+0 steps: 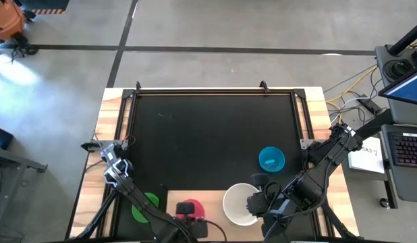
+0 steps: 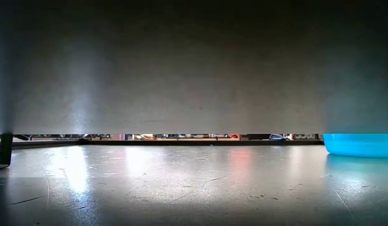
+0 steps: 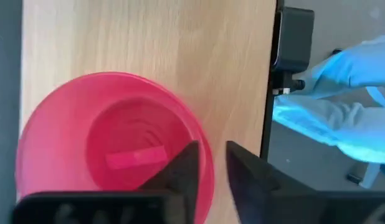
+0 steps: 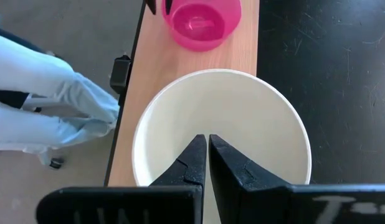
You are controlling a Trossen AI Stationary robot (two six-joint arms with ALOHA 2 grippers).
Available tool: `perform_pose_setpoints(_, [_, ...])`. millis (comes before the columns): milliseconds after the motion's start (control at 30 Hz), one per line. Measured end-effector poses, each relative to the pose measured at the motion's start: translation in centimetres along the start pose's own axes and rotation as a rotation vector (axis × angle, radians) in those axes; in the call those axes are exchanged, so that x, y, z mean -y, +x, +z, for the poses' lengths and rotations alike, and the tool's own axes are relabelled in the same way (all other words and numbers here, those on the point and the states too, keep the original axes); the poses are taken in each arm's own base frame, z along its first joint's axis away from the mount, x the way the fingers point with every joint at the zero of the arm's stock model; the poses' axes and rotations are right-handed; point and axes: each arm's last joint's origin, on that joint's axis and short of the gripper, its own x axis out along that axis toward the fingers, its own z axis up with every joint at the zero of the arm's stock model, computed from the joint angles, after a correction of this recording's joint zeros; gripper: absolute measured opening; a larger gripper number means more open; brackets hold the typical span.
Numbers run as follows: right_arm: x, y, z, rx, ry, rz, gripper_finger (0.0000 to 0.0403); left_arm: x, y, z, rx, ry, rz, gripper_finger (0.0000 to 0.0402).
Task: Place and stack bowls onto a shelf
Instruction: Put the light pink bowl on the shelf, then stack the light green bowl on top of the light pink bowl on the shelf
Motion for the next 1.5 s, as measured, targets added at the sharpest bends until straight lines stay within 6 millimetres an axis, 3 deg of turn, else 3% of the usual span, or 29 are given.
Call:
perform_pose_setpoints(267, [0.0,0.0,0.0,0.000,0.000,0.000,0.0009,0.0,-4.1,0.4,0.107,0.064,0.062,0.0183])
perform_pose_setpoints(467, [0.0,0.0,0.0,0.003,0.001,0.002,0.0009,-1.2,-6.4,-1.5,0.152,0.003,0.256,0.0205])
perform_pose_setpoints(567, [0.0,0.0,0.0,0.004,0.001,0.003,0.0009,-1.5,-8.3,-2.0,0.216,-0.016,0.252,0.0206])
perform_pose_setpoints(700, [0.0,0.0,0.0,0.005,0.002,0.004,0.0009,-3.5,-12.4,-3.6,0.277,-0.065,0.217,0.0206])
perform_pose_setpoints(900, [-0.1,0.0,0.1,0.013,0.004,0.008,0.0009,-9.1,-14.6,-8.2,0.190,-0.238,0.205,0.0206])
perform_pose_setpoints(1000, [-0.1,0.0,0.2,0.023,0.008,0.014,0.0009,-11.0,-14.4,-11.1,0.100,-0.343,0.153,0.0206])
perform_pose_setpoints(1133, [-0.1,0.0,0.2,0.023,0.008,0.014,0.0009,-11.5,-13.2,-14.5,0.049,-0.458,0.063,0.0206])
perform_pose_setpoints(1333, [-0.1,0.0,0.2,0.024,0.008,0.014,0.0009,-9.6,-9.4,-18.7,-0.006,-0.517,-0.037,0.0206])
perform_pose_setpoints(1500, [-0.1,0.0,0.2,0.024,0.008,0.014,0.0009,-8.3,-6.0,-20.5,-0.088,-0.499,-0.057,0.0206])
